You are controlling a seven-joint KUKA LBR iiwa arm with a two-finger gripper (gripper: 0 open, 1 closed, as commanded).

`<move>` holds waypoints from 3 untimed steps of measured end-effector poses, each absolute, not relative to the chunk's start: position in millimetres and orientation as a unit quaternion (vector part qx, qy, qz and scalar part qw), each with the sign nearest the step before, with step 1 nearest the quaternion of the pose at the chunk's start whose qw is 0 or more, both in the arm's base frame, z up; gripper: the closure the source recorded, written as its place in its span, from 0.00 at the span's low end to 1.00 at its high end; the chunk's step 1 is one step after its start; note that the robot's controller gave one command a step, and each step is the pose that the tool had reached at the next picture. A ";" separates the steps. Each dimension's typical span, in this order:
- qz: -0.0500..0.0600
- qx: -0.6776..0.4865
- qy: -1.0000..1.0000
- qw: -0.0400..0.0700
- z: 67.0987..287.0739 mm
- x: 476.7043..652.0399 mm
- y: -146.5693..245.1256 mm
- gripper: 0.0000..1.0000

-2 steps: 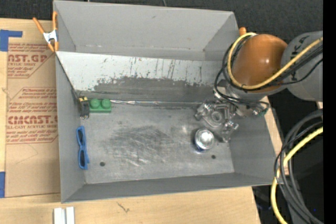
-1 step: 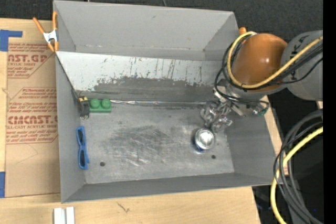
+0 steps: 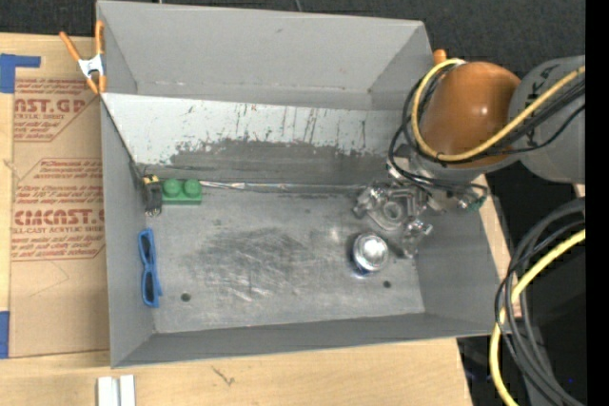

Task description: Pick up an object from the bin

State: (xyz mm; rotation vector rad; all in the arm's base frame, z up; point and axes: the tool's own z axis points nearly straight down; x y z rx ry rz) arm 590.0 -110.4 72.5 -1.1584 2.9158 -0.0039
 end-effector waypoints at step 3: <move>-0.003 -0.471 0.882 0.005 73.4 590.8 -82.6 0.00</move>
Offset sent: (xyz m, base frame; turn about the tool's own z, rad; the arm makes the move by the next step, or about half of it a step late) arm 0.0000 0.0000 0.0000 0.0000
